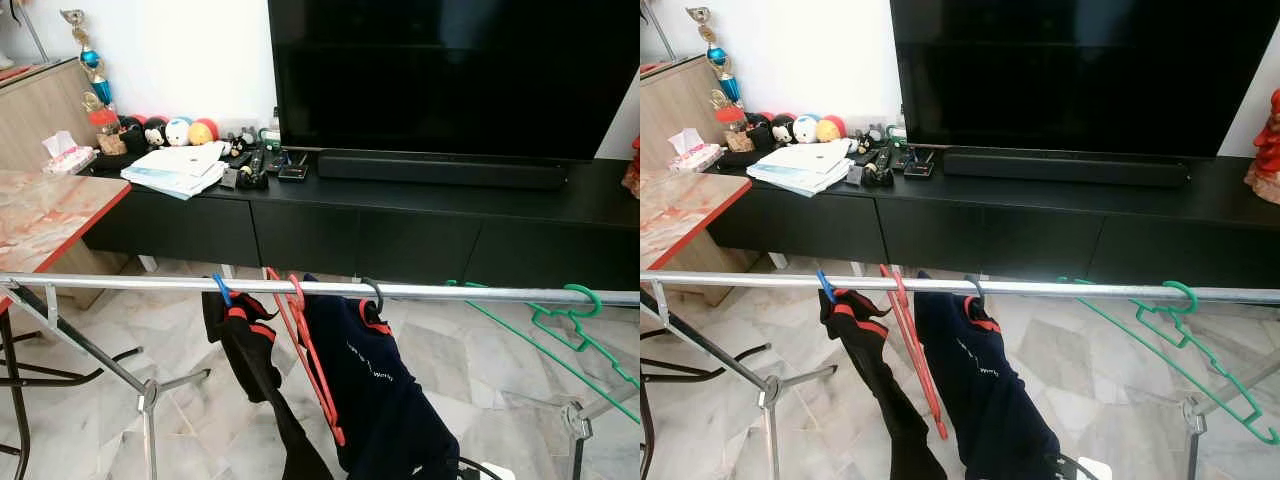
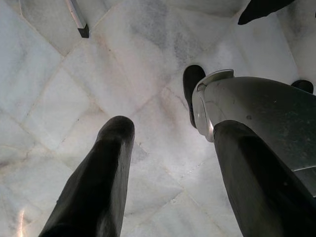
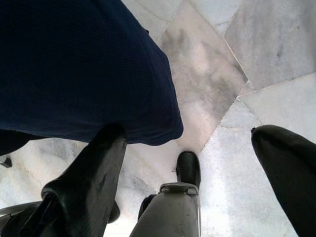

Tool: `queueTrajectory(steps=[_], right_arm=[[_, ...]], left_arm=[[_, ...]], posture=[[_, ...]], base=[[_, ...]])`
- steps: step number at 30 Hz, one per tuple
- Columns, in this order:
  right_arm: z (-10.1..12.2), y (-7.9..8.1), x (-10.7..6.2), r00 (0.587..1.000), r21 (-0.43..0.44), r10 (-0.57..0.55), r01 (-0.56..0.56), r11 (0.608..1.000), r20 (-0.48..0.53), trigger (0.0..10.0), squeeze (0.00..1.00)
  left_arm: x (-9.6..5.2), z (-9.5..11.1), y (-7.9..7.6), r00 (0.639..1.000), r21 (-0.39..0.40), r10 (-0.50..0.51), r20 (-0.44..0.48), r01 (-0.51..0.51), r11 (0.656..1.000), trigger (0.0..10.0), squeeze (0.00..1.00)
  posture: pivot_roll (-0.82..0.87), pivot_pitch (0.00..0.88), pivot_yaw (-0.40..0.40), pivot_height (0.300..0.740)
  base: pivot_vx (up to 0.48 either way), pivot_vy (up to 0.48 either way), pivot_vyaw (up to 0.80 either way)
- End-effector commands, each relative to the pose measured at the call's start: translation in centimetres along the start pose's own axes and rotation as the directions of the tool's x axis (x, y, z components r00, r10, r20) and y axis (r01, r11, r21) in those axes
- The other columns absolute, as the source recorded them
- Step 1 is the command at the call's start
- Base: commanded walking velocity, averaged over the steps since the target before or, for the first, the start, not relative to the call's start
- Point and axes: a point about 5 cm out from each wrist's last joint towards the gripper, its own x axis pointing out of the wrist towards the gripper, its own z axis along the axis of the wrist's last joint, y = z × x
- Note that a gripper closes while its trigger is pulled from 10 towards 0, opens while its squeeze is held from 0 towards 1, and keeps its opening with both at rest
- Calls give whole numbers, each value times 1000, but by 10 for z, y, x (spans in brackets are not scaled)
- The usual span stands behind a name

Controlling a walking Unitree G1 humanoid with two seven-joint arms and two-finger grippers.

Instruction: Hang hanger

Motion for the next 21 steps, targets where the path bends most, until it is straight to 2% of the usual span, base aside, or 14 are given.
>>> queueTrajectory(steps=[1,8,9,10,21], right_arm=[[-1,1,0,1000,-7,1,-1,1000,-6,10000,0],[-1,1,0,1000,-7,1,-1,1000,-6,10000,0],[-1,2,0,1000,-6,7,-8,1000,-8,10000,0],[-1,6,0,998,6,59,-59,998,-11,10000,0],[-2,8,0,997,10,81,-81,997,-14,10000,0]], left_arm=[[0,-2,2,1000,11,7,-10,-7,1000,10000,0],[0,-2,2,1000,11,7,-10,-7,1000,10000,0],[0,-2,2,1000,11,6,-10,-6,1000,10000,0],[0,-1,2,1000,17,4,-6,-4,1000,10000,0],[0,-1,2,1000,24,4,-6,-4,1000,10000,0]], posture=[[-69,0,58,740],[-69,0,58,740],[0,0,0,740],[-60,0,66,740],[-61,0,69,740]], base=[[0,0,0],[0,0,0],[0,0,0],[0,0,0],[0,0,0]])
